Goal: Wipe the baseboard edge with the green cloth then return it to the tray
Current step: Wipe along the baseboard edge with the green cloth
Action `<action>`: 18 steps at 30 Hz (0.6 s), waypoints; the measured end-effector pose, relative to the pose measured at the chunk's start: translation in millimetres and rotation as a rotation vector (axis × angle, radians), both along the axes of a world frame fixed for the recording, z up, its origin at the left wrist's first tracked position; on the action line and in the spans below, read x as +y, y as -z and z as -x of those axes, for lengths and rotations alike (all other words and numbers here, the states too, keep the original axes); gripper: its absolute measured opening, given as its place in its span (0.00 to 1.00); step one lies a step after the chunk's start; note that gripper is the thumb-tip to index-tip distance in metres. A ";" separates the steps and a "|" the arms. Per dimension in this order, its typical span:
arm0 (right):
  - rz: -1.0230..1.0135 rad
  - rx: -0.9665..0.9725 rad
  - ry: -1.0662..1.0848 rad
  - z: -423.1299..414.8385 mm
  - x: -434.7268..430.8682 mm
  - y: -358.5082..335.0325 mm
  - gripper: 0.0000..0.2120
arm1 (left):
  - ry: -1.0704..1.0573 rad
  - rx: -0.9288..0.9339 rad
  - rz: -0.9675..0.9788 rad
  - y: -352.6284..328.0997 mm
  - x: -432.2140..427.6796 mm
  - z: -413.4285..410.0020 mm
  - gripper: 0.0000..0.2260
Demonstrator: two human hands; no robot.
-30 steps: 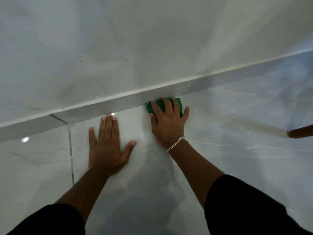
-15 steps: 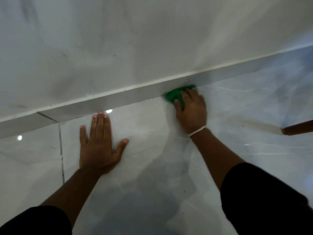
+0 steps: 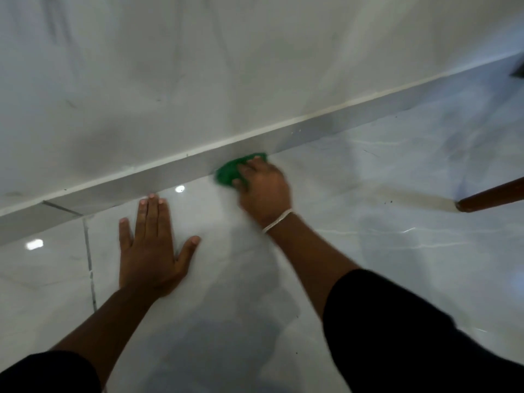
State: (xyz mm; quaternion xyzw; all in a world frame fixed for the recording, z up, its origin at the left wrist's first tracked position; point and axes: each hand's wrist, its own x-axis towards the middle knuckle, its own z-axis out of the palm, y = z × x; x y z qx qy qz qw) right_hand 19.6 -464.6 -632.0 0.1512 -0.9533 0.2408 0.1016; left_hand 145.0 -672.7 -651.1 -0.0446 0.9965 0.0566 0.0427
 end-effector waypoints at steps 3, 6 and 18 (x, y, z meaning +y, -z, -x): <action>0.000 0.004 0.196 29.6 65.9 -1.4 0.11 | 0.004 -0.002 -0.009 -0.8 0.8 0.7 0.42; 0.054 -0.031 0.373 38.1 68.7 3.0 0.11 | -0.004 -0.003 -0.006 -1.1 2.2 1.9 0.42; 0.015 0.044 0.126 13.2 51.1 21.9 0.17 | -0.007 -0.002 -0.028 -7.1 2.5 1.3 0.42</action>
